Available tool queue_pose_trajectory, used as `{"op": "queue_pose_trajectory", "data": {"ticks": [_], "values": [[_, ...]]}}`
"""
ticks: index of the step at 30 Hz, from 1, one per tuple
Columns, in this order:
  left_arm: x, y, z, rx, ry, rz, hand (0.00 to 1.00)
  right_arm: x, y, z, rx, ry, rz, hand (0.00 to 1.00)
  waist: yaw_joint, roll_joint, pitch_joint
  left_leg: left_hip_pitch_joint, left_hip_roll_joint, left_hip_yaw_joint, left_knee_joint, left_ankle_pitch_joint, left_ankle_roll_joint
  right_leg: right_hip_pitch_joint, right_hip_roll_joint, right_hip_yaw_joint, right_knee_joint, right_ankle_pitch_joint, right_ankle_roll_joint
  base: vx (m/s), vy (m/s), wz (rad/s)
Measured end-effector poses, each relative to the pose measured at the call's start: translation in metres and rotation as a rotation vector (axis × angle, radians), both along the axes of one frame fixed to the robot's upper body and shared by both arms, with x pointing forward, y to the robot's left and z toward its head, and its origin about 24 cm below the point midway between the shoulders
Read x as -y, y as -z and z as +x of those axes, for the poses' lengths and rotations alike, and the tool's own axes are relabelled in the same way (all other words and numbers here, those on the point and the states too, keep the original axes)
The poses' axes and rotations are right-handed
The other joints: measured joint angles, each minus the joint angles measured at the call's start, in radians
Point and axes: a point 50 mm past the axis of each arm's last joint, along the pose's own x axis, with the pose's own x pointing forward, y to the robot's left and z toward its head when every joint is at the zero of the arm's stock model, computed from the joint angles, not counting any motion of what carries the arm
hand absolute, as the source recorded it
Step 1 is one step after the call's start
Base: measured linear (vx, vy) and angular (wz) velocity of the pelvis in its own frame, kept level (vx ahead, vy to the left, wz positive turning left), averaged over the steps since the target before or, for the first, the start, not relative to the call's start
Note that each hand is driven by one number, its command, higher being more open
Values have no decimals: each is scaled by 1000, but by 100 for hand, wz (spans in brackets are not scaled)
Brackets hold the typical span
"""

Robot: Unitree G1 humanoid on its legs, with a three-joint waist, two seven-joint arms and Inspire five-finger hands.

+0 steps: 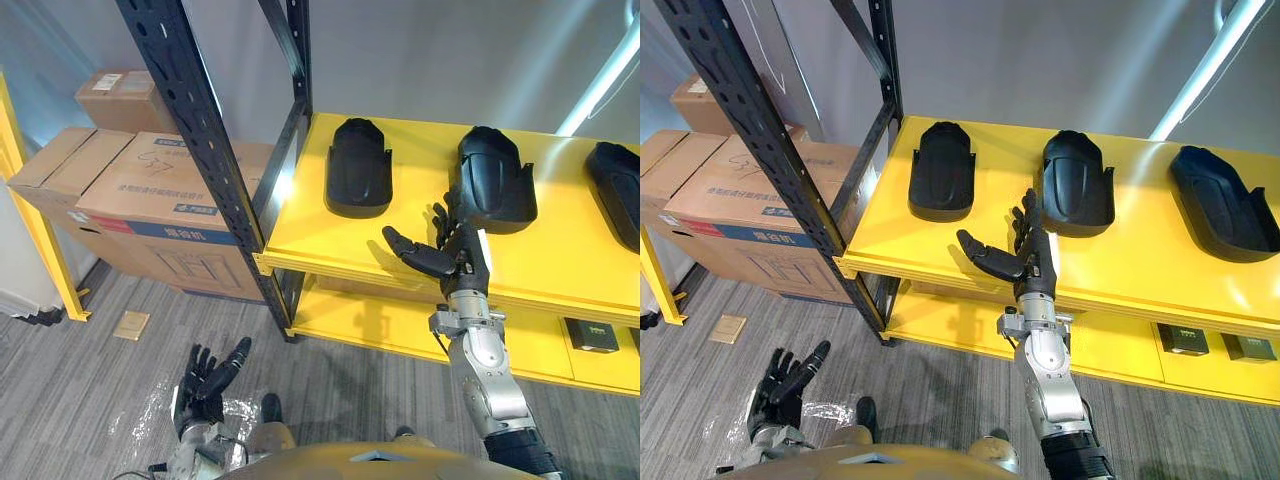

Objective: Walk over and take three plastic housings, then place them on the shelf

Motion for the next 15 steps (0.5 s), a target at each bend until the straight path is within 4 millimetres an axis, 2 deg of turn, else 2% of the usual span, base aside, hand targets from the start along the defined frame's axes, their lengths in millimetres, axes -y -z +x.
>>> {"op": "queue_pose_trajectory", "data": {"ticks": [4,8,11,15], "values": [[3,3,3,36,15,-56,100,-4,-3,5,0,-58,-9,100,11,20,8,0,-3,-5,0,-2,4,4,-4,-4,0,4,6,-31,-3,2],[12,10,7,25,57,-109,100,-8,-10,12,29,-86,-13,100,21,12,13,2,-8,-11,0,-4,9,12,-8,-11,-1,6,9,-9,-2,5],[19,19,1,-30,85,-147,100,-13,-17,18,57,-117,-13,100,21,3,17,3,-14,-15,0,-1,11,18,-13,-18,-2,5,9,1,0,5],[19,26,-8,-85,92,-161,100,-21,-12,20,35,-154,-14,100,23,4,17,4,-19,-20,0,1,9,23,-17,-26,-2,6,10,4,-5,6]]}}
